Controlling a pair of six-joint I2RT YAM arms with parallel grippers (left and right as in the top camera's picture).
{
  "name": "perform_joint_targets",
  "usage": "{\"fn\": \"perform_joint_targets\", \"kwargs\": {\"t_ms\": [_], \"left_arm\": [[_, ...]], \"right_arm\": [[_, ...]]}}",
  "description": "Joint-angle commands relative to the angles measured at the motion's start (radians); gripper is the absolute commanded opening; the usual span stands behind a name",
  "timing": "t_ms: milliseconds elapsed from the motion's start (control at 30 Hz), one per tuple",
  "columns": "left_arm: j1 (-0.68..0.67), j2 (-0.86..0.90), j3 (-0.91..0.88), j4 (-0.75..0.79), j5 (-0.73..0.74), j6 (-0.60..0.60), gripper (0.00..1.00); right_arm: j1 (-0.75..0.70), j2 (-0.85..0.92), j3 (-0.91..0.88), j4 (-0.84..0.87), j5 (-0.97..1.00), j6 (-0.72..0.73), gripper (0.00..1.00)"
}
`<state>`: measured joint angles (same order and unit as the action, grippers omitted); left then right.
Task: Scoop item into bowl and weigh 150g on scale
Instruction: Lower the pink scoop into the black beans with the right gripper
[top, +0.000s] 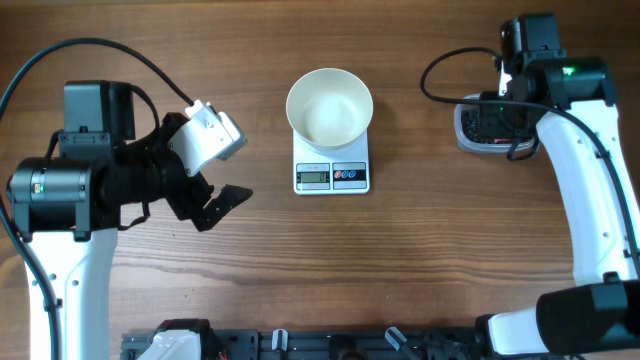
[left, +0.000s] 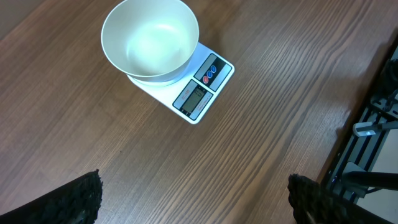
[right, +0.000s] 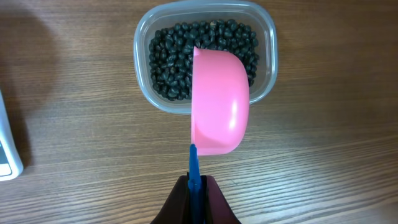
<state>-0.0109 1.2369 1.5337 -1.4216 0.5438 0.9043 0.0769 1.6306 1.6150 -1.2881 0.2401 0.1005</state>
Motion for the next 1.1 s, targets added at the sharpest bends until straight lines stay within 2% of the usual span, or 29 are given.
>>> {"fn": "perform_joint_targets", "kwargs": {"t_ms": [0,367,733,1067], "left_arm": [[0.007,-0.003,0.016,-0.001,0.0,0.016,1.0],[0.007,-0.003,0.016,-0.001,0.0,0.016,1.0],[0.007,-0.003,0.016,-0.001,0.0,0.016,1.0],[0.007,-0.003,0.016,-0.001,0.0,0.016,1.0]], "right_arm": [[-0.002,0.036,0.027,-0.004,0.048,0.004,0.04],[-0.003,0.07,0.027,0.053,0.196,-0.107,0.04],[-0.003,0.138,0.019,0.113,0.178,-0.176,0.04],[-0.003,0.165,0.012,0.121,0.178,-0.18,0.04]]}}
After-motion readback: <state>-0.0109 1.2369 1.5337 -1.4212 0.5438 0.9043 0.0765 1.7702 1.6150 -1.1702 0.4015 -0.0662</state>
